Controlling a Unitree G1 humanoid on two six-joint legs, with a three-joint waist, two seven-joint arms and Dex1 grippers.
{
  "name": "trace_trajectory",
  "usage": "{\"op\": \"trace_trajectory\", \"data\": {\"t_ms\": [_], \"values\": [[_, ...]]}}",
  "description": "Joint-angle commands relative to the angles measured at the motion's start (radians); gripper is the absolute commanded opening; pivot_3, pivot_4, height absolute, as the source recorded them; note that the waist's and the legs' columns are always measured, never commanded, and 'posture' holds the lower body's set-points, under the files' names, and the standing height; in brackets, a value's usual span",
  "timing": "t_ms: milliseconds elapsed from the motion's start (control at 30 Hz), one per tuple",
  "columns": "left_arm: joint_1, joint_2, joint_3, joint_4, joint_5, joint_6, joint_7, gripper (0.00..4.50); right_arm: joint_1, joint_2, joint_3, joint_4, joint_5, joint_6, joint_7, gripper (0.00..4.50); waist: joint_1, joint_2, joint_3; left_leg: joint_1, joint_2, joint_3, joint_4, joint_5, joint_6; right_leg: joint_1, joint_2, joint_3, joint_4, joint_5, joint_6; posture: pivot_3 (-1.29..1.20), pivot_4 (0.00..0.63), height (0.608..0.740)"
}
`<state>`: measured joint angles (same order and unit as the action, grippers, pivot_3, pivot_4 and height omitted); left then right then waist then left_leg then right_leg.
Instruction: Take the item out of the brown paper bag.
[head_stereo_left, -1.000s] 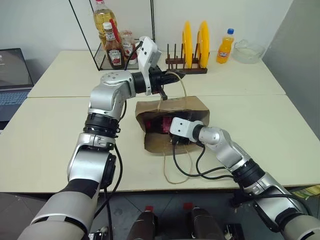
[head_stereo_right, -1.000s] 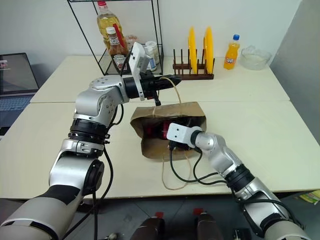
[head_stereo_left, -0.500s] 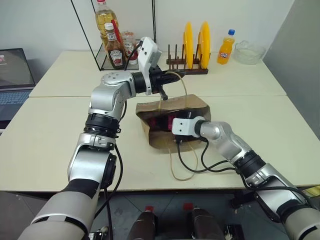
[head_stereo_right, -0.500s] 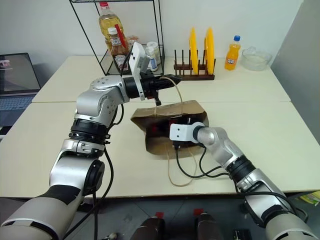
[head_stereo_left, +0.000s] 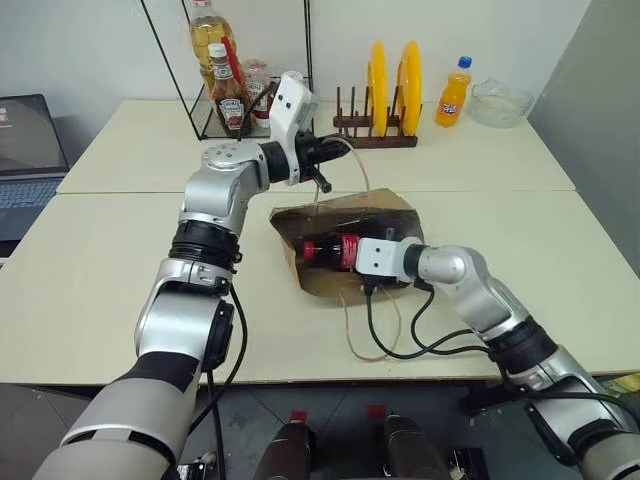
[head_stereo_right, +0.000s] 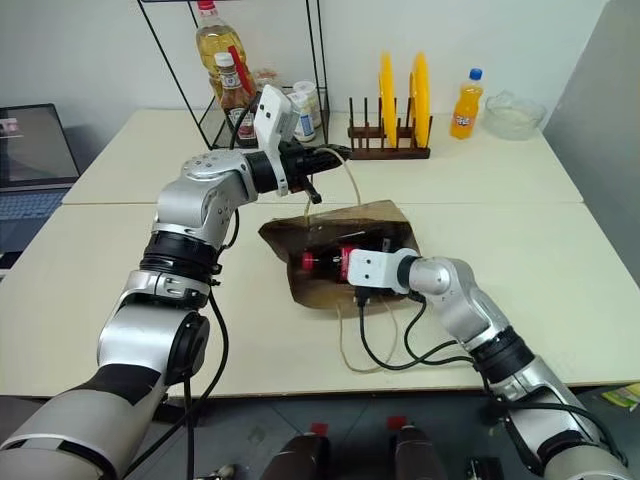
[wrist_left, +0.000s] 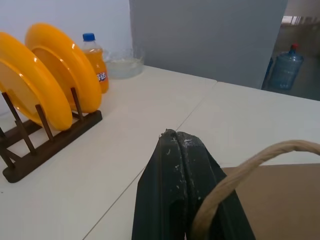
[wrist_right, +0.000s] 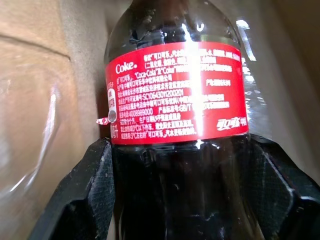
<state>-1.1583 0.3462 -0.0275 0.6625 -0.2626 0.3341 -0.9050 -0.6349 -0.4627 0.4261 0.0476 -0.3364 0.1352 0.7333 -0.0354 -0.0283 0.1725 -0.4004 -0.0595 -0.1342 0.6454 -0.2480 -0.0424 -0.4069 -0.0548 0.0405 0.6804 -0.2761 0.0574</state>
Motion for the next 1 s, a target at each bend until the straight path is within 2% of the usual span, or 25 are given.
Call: {"op": "trace_trajectory", "data": {"t_ms": [33, 233, 333, 467, 600, 767, 1000], "values": [[-0.037, 0.001, 0.022, 0.000, 0.004, -0.030, 0.002, 0.00, 0.024, 0.002, -0.117, -0.138, 0.119, -0.015, 0.012, 3.14, 0.000, 0.000, 0.000, 0.000, 0.000, 0.000, 0.000, 0.000, 0.000, 0.000, 0.000, 0.000, 0.000, 0.000, 0.000, 0.00, 0.150, 0.740], [-0.053, 0.001, 0.021, 0.028, 0.012, -0.045, -0.002, 0.00, 0.145, -0.039, -0.291, -0.333, 0.428, 0.040, 0.144, 3.14, 0.002, 0.000, 0.000, 0.000, 0.000, 0.000, 0.000, 0.000, 0.000, 0.000, 0.000, 0.000, 0.000, 0.000, 0.000, 0.00, 0.150, 0.740], [-0.053, 0.006, 0.021, 0.034, 0.018, -0.051, -0.005, 0.00, 0.169, -0.086, -0.395, -0.476, 0.596, 0.230, 0.160, 3.14, 0.003, 0.000, 0.001, 0.000, 0.000, 0.000, 0.000, 0.000, 0.000, 0.000, 0.000, 0.000, 0.000, 0.000, 0.000, 0.00, 0.150, 0.740], [-0.046, 0.012, 0.023, 0.031, 0.020, -0.053, -0.007, 0.00, 0.070, -0.150, -0.542, -0.525, 0.707, 0.458, 0.073, 3.14, 0.000, 0.000, 0.001, 0.000, 0.001, 0.000, 0.000, 0.000, 0.001, 0.000, 0.000, 0.000, 0.000, 0.000, 0.000, 0.00, 0.150, 0.740], [-0.047, 0.013, 0.022, 0.032, 0.021, -0.052, -0.011, 0.00, -0.034, -0.316, -0.585, -0.371, 0.622, 0.529, 0.035, 3.14, 0.004, 0.000, 0.001, 0.000, 0.000, 0.000, 0.000, -0.002, 0.004, 0.000, 0.000, -0.001, 0.001, 0.000, 0.000, 0.00, 0.150, 0.740], [-0.057, 0.004, 0.020, 0.049, 0.025, -0.062, -0.011, 0.00, -0.055, -0.496, -0.493, -0.109, 0.502, 0.483, 0.088, 3.14, 0.009, 0.000, 0.001, -0.001, 0.000, 0.002, 0.000, -0.002, 0.004, 0.001, -0.001, 0.000, 0.000, 0.000, 0.000, 0.00, 0.150, 0.740], [-0.067, -0.008, 0.015, 0.070, 0.037, -0.085, -0.021, 0.00, -0.087, -0.541, -0.271, 0.171, 0.372, 0.328, 0.282, 3.14, -0.007, 0.001, 0.002, -0.001, 0.001, 0.009, 0.000, -0.002, 0.003, -0.001, -0.001, 0.002, 0.000, 0.000, 0.000, 0.00, 0.150, 0.740]]}}
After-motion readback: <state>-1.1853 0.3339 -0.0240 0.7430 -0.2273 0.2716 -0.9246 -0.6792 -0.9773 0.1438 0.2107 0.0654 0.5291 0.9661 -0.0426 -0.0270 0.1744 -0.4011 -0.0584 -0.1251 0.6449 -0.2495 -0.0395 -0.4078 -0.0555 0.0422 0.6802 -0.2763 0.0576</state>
